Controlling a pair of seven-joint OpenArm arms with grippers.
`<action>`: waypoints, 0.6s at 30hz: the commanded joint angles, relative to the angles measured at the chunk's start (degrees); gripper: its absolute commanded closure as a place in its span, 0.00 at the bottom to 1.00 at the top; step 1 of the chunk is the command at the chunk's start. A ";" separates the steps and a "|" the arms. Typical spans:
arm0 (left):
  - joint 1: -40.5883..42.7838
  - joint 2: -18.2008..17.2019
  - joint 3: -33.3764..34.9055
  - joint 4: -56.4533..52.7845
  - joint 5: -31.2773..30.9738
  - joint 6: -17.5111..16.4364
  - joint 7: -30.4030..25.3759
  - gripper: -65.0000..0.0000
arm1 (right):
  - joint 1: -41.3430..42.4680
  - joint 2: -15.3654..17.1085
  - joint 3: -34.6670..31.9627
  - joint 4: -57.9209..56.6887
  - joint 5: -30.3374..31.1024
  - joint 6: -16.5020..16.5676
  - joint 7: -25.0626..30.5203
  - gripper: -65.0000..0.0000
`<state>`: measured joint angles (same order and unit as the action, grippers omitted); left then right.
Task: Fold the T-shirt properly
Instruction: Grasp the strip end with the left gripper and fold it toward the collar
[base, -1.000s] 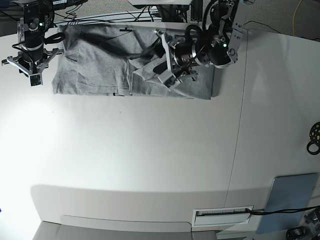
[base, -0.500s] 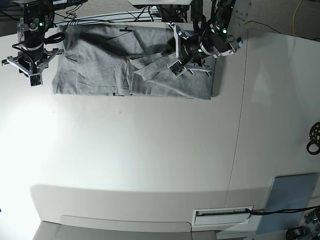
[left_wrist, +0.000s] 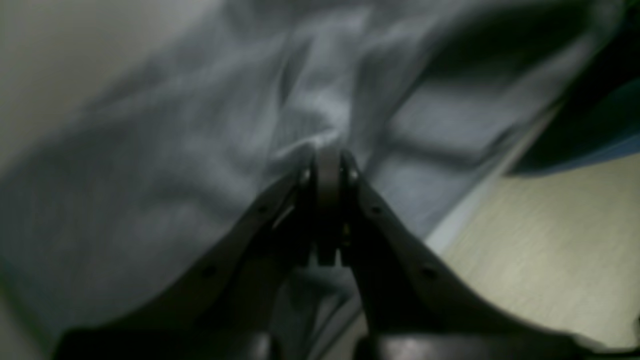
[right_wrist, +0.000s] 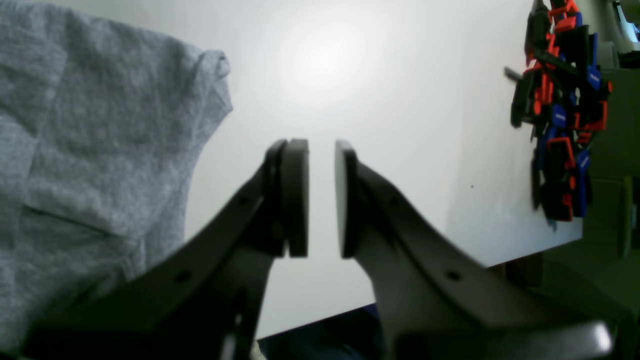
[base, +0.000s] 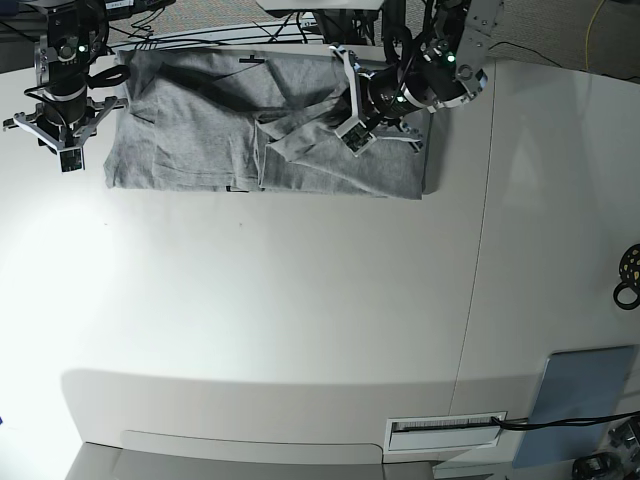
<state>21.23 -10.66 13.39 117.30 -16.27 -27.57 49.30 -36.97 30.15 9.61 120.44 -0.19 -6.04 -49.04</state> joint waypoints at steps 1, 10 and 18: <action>-0.11 0.17 -0.07 2.08 -3.13 -0.11 -1.31 1.00 | 0.00 0.83 0.63 0.96 -1.11 -0.66 1.07 0.85; 0.00 0.17 -0.04 3.69 -26.36 -0.09 7.41 1.00 | -0.02 0.83 0.61 0.96 -1.11 -0.66 1.05 0.85; 0.96 0.20 -0.02 3.67 -27.47 -1.60 8.79 0.73 | -0.02 0.81 0.63 0.96 -1.11 -0.66 0.76 0.85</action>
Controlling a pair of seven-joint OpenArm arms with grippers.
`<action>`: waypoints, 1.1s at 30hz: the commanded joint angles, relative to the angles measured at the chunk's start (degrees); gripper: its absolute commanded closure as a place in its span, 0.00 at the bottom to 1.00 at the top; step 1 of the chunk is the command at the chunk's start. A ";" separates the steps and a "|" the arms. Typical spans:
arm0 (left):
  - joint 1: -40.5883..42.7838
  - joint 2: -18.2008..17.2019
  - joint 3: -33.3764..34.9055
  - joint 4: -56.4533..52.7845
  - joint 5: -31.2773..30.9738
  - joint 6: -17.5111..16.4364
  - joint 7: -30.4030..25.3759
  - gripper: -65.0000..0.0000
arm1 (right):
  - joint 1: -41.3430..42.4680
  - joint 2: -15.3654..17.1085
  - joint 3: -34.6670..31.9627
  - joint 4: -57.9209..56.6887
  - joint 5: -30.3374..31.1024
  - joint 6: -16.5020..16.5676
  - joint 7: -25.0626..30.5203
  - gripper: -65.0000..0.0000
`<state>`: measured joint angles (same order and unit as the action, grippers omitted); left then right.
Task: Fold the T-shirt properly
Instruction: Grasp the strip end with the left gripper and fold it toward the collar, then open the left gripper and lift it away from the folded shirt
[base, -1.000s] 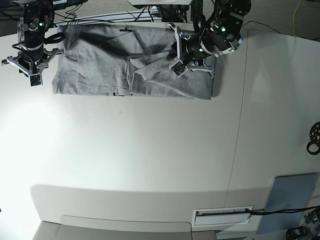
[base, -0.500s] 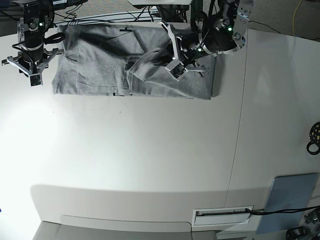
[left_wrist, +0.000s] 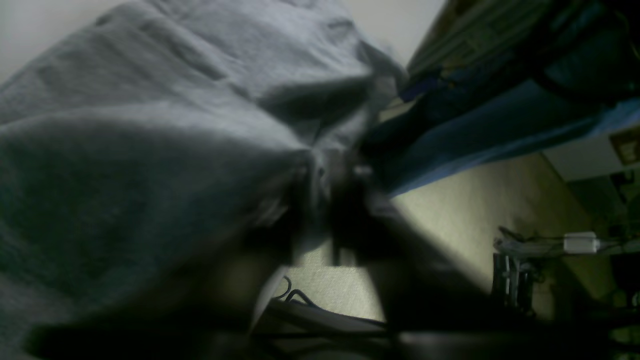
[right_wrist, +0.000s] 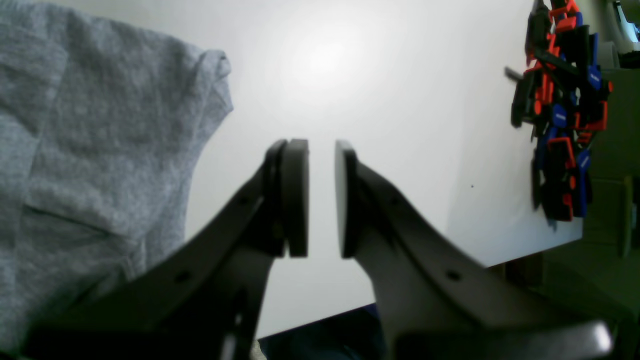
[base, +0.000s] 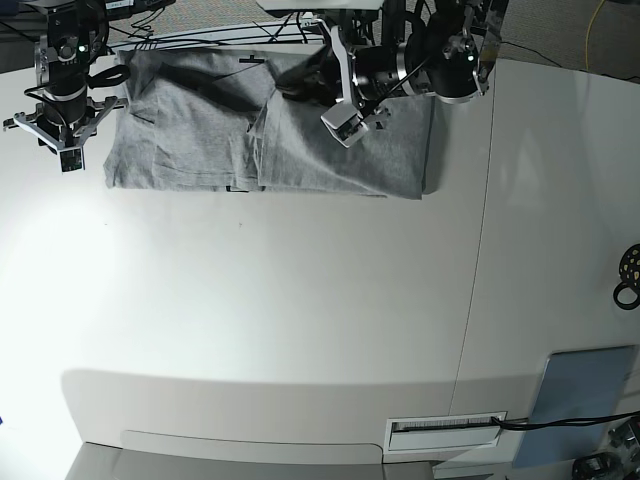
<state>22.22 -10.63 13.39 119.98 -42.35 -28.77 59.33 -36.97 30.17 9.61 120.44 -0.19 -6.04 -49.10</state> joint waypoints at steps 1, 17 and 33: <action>-0.02 0.17 -0.02 0.98 -1.40 -0.44 -1.27 0.62 | -0.02 0.79 0.61 0.96 -1.11 -0.66 0.85 0.85; -1.60 0.15 -0.07 1.01 10.05 -0.39 -1.75 0.34 | -0.04 0.79 0.63 0.96 -1.16 0.24 -1.20 0.78; -1.57 0.13 -1.25 1.01 34.36 8.74 -13.33 0.35 | -0.02 0.81 0.63 0.96 0.24 -1.44 -5.95 0.53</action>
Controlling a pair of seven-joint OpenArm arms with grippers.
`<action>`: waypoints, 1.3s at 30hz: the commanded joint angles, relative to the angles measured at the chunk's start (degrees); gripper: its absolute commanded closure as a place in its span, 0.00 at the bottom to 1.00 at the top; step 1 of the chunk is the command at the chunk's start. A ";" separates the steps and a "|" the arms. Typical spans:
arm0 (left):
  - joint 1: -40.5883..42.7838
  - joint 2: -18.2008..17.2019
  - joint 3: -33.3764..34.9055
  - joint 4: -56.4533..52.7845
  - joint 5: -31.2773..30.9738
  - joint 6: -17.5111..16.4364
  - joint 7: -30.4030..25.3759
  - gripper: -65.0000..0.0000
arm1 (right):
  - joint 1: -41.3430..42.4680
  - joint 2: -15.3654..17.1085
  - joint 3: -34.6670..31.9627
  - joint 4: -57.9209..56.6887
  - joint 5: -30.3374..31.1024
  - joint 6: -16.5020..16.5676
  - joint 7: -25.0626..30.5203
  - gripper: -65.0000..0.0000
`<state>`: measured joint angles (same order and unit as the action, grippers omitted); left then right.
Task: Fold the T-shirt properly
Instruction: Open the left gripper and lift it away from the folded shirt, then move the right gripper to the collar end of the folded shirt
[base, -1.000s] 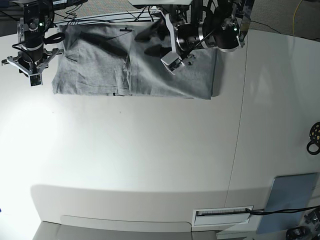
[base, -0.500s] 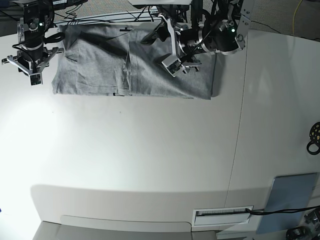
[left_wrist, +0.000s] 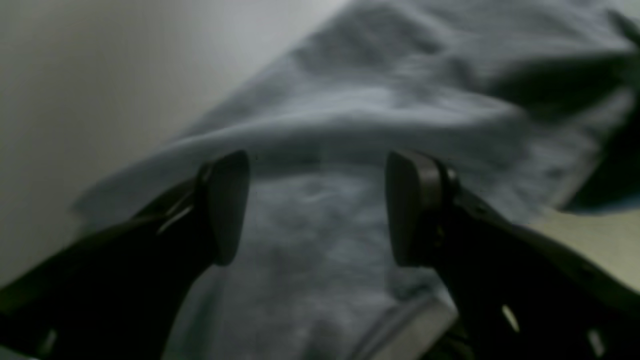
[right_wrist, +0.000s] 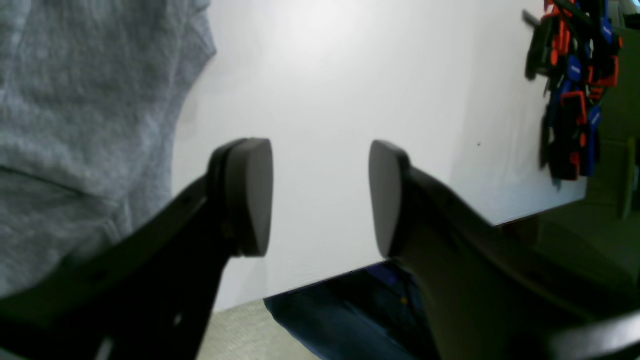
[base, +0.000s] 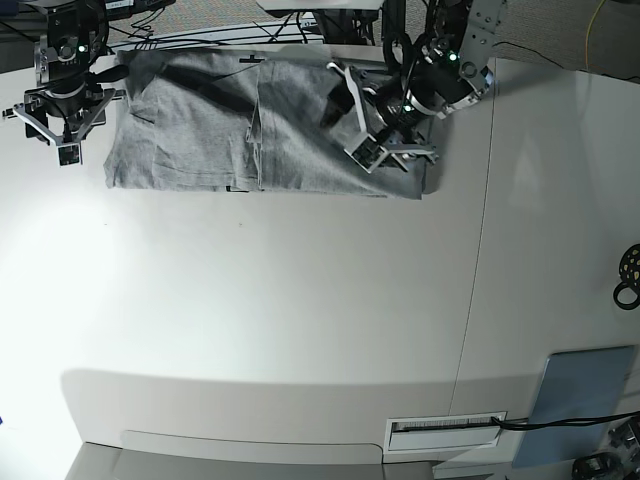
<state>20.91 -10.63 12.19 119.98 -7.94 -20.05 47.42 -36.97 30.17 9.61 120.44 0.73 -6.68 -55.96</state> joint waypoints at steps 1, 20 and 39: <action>-0.26 0.15 -1.11 1.01 0.15 0.22 -1.44 0.35 | -0.04 0.81 0.63 0.96 0.37 -0.83 1.29 0.53; 3.32 0.15 -34.29 0.98 -16.72 -0.94 -0.31 0.35 | -0.02 0.81 0.63 0.94 6.38 -0.70 4.26 0.53; 5.95 0.15 -34.34 0.90 -16.52 -0.28 -0.31 0.35 | -0.15 0.81 6.71 -10.14 7.56 -4.81 5.51 0.53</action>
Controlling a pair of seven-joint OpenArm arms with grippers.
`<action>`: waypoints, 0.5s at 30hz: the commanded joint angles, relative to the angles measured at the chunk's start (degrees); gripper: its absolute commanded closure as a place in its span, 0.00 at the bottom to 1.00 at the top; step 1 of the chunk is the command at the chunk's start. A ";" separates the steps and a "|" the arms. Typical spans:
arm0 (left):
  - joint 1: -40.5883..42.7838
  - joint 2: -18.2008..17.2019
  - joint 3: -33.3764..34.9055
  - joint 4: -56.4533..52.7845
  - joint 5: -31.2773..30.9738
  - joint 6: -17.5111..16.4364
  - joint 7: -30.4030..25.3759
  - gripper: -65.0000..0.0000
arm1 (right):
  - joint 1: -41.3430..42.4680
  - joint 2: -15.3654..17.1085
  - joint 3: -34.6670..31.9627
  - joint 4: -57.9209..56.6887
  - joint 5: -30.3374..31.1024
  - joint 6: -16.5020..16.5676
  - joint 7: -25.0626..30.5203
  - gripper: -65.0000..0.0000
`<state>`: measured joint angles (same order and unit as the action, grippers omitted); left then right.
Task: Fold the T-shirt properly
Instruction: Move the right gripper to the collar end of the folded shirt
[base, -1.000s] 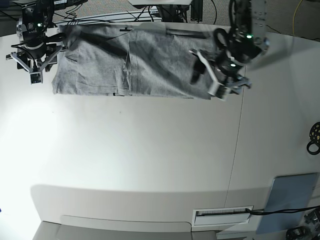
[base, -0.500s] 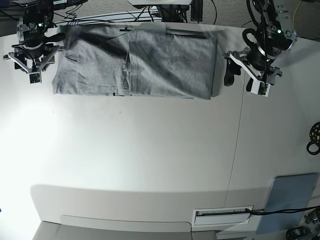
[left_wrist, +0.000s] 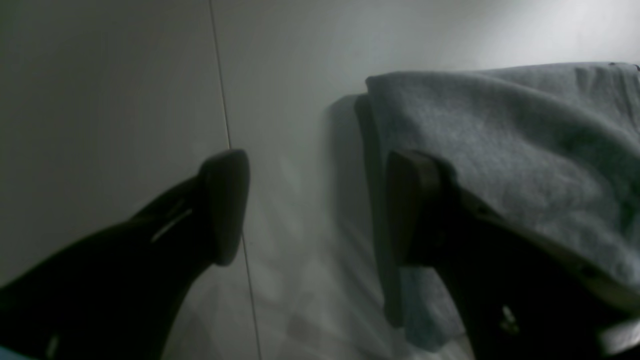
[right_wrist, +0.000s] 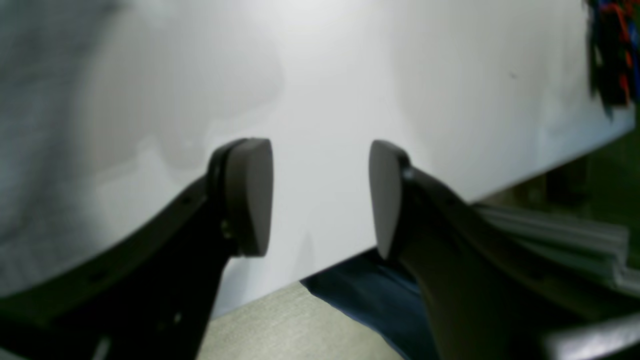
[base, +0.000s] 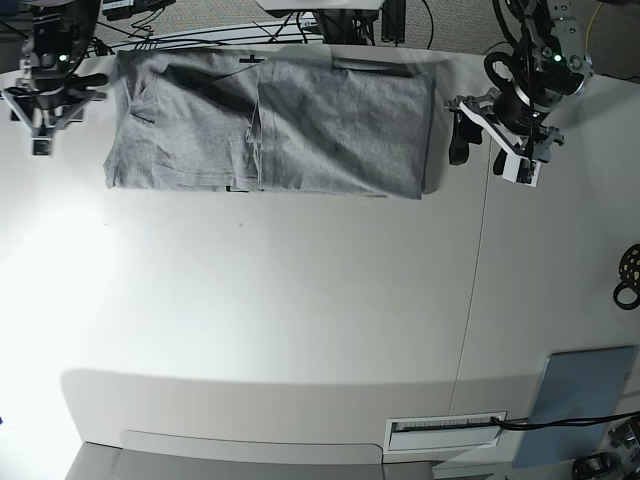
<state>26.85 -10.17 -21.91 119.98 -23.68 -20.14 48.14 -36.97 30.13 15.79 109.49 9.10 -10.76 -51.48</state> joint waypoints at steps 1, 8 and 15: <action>0.00 -0.28 -0.24 0.90 -0.79 -0.20 -1.03 0.35 | -0.15 0.85 2.08 -0.22 -0.13 0.11 1.18 0.53; 0.00 -0.28 -0.24 0.90 -0.81 -0.22 -1.01 0.35 | -0.15 0.85 13.31 -4.20 15.50 11.74 2.23 0.53; 0.00 -0.28 -0.24 0.90 -0.83 -0.20 -1.01 0.35 | -0.15 0.83 16.90 -4.26 30.88 23.54 -1.31 0.53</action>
<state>26.83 -10.17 -21.93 119.98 -23.68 -20.14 48.14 -36.99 29.98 32.08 104.57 40.07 13.08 -53.89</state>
